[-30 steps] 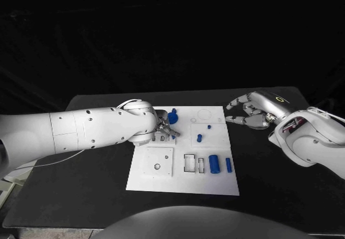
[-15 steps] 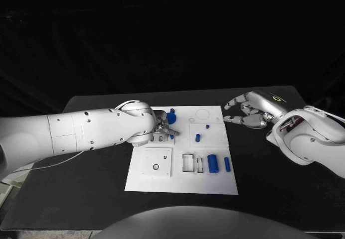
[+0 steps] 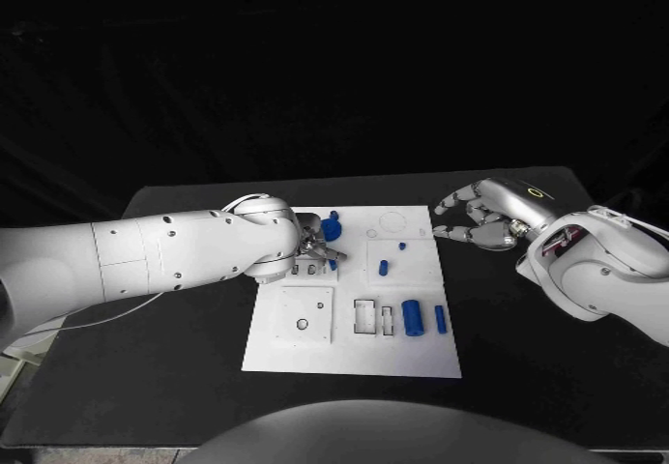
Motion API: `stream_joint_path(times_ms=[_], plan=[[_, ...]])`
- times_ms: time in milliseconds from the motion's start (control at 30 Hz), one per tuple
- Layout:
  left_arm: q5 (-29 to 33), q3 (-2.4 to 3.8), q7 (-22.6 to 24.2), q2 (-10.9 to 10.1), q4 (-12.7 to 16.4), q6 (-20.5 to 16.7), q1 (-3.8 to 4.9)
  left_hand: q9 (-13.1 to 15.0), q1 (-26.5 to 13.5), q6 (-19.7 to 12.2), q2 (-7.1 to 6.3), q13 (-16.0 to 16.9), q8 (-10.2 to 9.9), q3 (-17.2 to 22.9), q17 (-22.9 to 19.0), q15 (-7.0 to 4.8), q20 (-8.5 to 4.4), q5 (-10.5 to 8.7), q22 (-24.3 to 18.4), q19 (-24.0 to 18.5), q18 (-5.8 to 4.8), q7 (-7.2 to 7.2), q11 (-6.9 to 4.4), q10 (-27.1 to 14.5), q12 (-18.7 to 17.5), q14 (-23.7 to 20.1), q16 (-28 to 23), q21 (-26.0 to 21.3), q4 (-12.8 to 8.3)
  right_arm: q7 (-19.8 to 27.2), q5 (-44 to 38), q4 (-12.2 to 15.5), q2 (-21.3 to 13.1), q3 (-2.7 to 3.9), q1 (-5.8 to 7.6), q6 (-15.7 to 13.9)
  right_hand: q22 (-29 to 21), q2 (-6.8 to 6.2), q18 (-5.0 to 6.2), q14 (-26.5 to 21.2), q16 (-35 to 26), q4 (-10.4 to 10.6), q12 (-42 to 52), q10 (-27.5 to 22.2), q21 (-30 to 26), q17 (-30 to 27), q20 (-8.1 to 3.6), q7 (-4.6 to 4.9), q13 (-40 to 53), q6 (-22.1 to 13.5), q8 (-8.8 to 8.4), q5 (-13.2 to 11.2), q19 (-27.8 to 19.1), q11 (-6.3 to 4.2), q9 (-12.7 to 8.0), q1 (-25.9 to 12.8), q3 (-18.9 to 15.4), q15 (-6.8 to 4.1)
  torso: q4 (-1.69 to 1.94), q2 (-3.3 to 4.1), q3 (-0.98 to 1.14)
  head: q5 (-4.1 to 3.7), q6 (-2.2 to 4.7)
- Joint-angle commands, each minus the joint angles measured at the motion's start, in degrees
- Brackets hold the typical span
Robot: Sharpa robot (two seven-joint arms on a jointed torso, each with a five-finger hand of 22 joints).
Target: Assemble the parts on the task board
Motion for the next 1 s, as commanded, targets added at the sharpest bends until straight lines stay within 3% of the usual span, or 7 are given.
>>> stream_joint_path(times_ms=[33,767,1000], plan=[[0.3,0.03,-0.17,0.14,-0.13,1.02,-0.04,0.21,0.01,0.39,0.14,14.92,-0.4,0.0,15.07,0.35,-0.1,0.28,8.68,-0.46,0.25,-0.02,-0.05,6.23,-0.39,6.12,0.14,-0.3,-0.18,-0.01,-0.04,-0.06,-0.01,0.01,-0.06,0.74,-0.07,0.51,0.55,3.74,-0.03,0.26,-0.3,5.24,-0.29,4.99,0.09,0.01,14.33,0.27,0.08,0.32,0.42,0.38,-0.07,0.08,0.02,0.36,-0.03,-0.01,-0.01,0.16,0.0],[0.31,0.03,-0.14,0.59,-0.69,1.87,-0.39,1.04,2.1,0.55,-0.49,14.92,-1.09,0.73,15.07,0.3,-0.12,1.49,8.61,-0.63,0.3,-0.12,-0.13,6.23,-0.39,6.12,0.14,-0.5,-0.67,-0.02,-0.04,0.02,-0.12,0.0,-0.17,0.88,-0.09,0.62,0.56,3.73,-0.08,0.27,-0.32,5.22,-0.36,4.95,0.1,0.02,14.3,0.29,0.07,0.37,0.4,0.39,-0.09,0.14,0.07,0.38,0.0,-0.02,-0.01,0.05,0.0],[0.46,0.04,0.21,0.93,-1.09,1.69,-0.45,1.42,2.91,0.51,-0.65,14.92,-1.61,1.16,15.07,0.3,-0.14,2.76,8.54,-0.77,0.34,-0.1,-0.13,6.23,-0.39,6.12,0.14,-0.64,-0.54,-0.03,-0.03,0.11,-0.11,0.0,-0.2,0.86,-0.09,0.62,0.56,3.73,-0.08,0.27,-0.32,5.22,-0.36,4.95,0.1,0.02,14.3,0.29,0.07,0.37,0.4,0.39,-0.09,0.14,0.07,0.38,0.0,-0.03,0.0,0.02,0.0]])
